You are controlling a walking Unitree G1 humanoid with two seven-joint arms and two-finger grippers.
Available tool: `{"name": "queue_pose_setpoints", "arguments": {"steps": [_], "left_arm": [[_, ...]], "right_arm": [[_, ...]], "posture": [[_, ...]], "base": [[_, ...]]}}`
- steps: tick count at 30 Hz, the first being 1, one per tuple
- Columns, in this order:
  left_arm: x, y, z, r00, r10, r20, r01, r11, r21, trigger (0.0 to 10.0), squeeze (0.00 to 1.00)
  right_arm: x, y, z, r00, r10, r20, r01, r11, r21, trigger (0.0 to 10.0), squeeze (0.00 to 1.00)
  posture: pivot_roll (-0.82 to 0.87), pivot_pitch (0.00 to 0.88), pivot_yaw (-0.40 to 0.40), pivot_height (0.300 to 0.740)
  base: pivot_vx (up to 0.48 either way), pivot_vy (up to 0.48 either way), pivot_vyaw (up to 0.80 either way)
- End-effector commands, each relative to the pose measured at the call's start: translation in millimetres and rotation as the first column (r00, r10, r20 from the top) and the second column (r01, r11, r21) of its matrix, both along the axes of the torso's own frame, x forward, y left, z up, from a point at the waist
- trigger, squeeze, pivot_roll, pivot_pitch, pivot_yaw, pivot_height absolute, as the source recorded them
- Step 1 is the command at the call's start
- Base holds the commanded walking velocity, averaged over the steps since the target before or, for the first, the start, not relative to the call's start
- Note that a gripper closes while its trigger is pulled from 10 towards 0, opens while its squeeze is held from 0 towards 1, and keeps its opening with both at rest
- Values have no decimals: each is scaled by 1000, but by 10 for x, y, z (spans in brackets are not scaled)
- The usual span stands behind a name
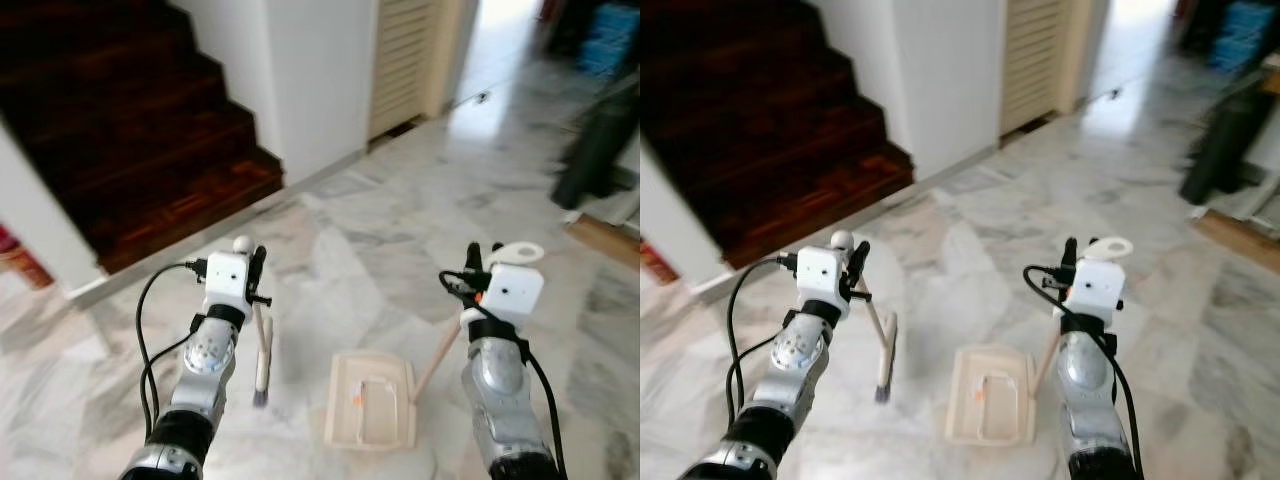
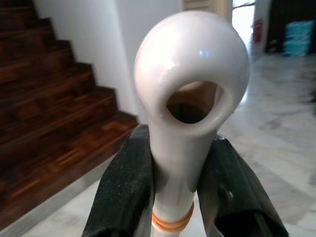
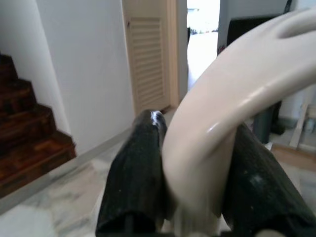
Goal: Sweep floor
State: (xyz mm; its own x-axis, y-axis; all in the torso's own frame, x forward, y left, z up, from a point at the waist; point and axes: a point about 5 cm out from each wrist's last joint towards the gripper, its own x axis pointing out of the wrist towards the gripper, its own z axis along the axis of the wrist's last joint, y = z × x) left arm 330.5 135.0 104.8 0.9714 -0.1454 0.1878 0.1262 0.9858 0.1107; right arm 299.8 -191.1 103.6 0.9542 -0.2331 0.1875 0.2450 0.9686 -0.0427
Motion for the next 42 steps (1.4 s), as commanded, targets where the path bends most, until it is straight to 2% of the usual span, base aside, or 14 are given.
{"name": "queue_pose_setpoints", "arguments": {"steps": [1, 11, 42], "left_arm": [[12, -20, 106, 998, -2, 57, 2, 1000, -2, 10000, 0], [-28, -17, 65, 999, 10, 53, -11, 1000, 7, 10000, 0], [-29, 43, 102, 996, 67, 61, -67, 998, -4, 10000, 0]], "right_arm": [[27, -10, 118, 998, -5, 59, 5, 1000, -2, 10000, 0], [25, 8, 135, 998, 6, 66, -6, 1000, -3, 10000, 0], [20, -4, 130, 999, -3, 54, 3, 1000, 5, 10000, 0]], "posture": [[-46, 0, 1, 740], [-53, 0, 2, 740], [-21, 0, -13, 740]], "base": [[0, 0, 800], [0, 0, 800], [0, 0, 800]]}}
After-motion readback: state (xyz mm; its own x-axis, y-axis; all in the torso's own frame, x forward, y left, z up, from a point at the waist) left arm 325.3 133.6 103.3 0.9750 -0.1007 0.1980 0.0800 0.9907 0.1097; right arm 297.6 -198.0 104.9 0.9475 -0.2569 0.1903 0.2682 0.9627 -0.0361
